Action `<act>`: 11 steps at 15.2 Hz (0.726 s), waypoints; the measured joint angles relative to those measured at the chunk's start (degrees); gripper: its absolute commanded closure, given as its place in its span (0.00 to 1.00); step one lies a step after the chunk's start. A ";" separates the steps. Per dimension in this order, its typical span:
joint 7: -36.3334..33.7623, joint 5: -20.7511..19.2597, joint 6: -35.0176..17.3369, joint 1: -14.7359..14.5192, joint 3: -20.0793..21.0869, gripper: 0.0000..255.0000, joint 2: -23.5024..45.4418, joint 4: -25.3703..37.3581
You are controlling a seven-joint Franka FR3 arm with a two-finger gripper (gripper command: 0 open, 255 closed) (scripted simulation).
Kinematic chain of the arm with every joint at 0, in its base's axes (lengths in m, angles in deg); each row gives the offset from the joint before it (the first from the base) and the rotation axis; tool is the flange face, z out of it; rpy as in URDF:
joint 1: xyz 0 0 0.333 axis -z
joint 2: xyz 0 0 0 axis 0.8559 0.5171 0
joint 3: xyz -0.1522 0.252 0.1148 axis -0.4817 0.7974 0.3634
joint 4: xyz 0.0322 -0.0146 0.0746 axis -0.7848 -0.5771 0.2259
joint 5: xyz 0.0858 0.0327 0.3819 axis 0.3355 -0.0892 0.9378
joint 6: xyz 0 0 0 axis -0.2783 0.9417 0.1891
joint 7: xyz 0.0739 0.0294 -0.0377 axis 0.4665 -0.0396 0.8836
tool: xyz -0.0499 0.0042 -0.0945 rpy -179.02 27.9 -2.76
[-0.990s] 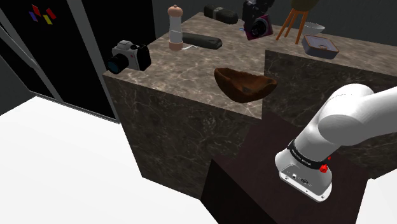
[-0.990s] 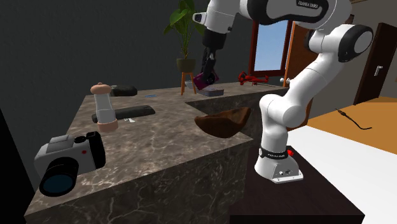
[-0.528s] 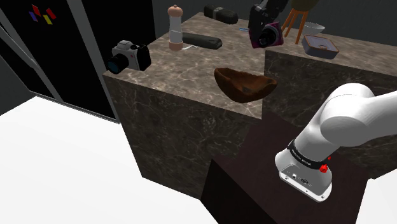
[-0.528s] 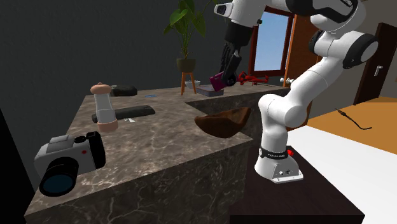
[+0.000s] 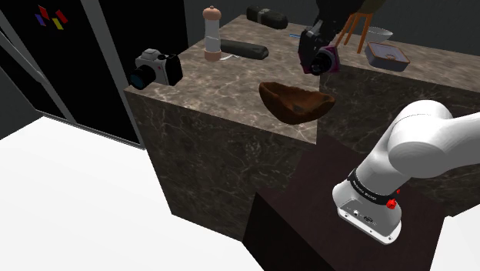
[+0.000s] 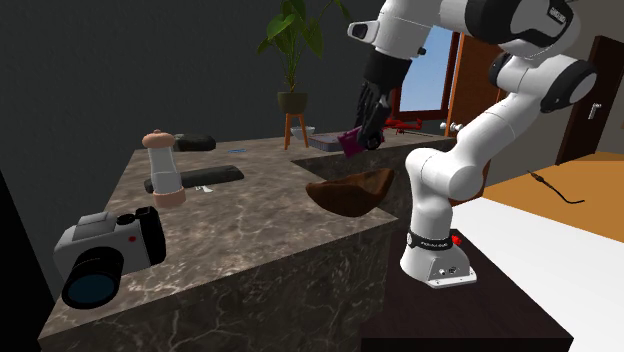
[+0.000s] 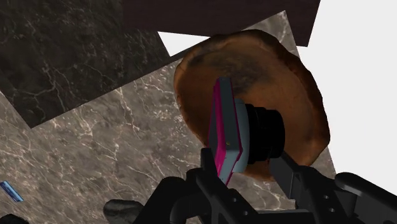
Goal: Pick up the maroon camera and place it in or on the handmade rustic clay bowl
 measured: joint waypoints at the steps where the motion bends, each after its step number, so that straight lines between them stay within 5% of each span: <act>1: -0.06 0.06 -0.58 -0.12 -0.01 1.00 -0.27 -0.87; 11: -1.85 1.42 -6.42 -1.39 1.29 1.00 -2.01 -8.80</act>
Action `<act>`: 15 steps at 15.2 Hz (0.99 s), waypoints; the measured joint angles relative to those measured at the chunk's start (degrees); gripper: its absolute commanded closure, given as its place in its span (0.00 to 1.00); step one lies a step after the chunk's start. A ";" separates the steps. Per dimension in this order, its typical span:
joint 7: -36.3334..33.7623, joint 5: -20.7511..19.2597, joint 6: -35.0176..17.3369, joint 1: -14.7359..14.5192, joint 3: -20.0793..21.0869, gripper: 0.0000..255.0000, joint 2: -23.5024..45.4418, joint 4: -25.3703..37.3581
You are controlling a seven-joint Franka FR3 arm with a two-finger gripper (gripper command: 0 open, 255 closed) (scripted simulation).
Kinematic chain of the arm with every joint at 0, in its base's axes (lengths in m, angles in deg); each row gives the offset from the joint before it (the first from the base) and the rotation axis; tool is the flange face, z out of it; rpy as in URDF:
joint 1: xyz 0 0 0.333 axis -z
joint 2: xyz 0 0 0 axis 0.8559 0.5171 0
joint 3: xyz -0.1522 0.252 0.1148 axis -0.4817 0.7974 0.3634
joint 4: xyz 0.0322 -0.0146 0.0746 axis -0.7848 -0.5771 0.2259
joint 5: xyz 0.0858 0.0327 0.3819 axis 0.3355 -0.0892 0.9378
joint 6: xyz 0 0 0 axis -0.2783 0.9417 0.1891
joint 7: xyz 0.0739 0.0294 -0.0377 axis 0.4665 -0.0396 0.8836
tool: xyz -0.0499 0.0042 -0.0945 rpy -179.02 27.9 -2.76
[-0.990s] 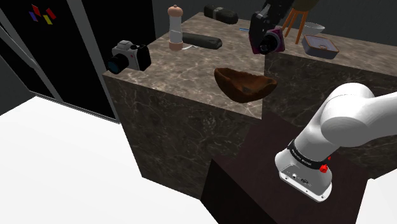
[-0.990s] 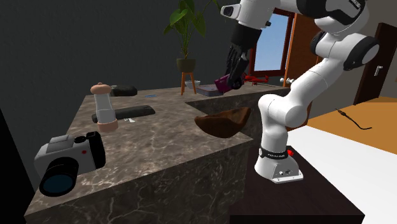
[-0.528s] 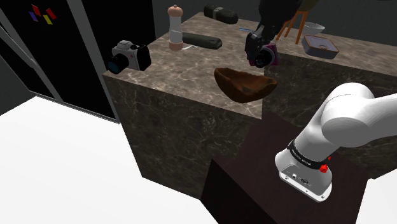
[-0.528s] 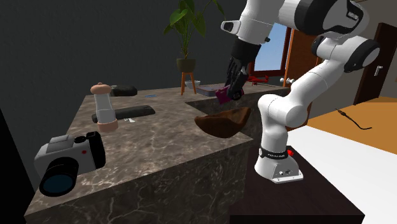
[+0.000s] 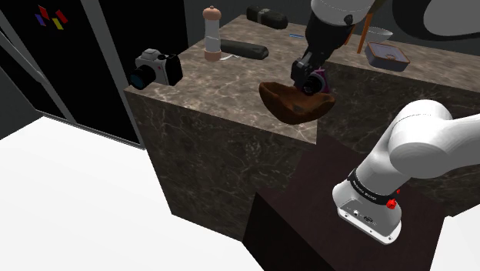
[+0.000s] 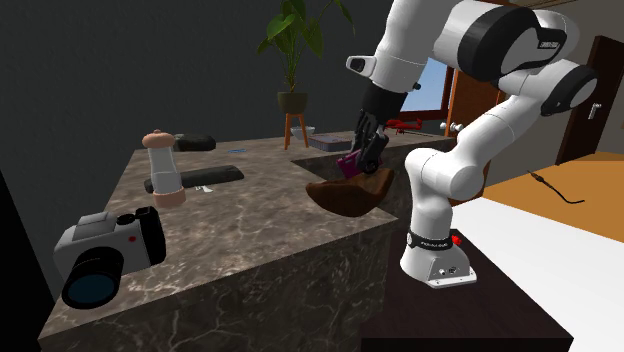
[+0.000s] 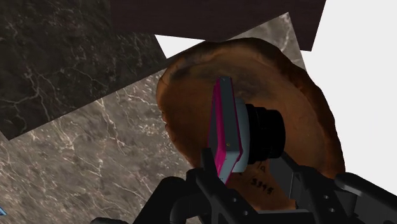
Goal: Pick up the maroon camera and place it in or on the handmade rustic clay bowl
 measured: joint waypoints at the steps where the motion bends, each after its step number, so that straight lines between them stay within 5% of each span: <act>1: -0.01 0.01 -0.08 -0.01 0.00 1.00 -0.03 -0.11; 5: -0.03 0.03 -0.18 -0.03 0.01 1.00 -0.06 -0.24; 6: -0.03 0.03 -0.19 -0.03 0.01 0.00 -0.06 -0.24; 15: -0.10 0.12 3.57 0.11 0.30 0.00 0.40 4.04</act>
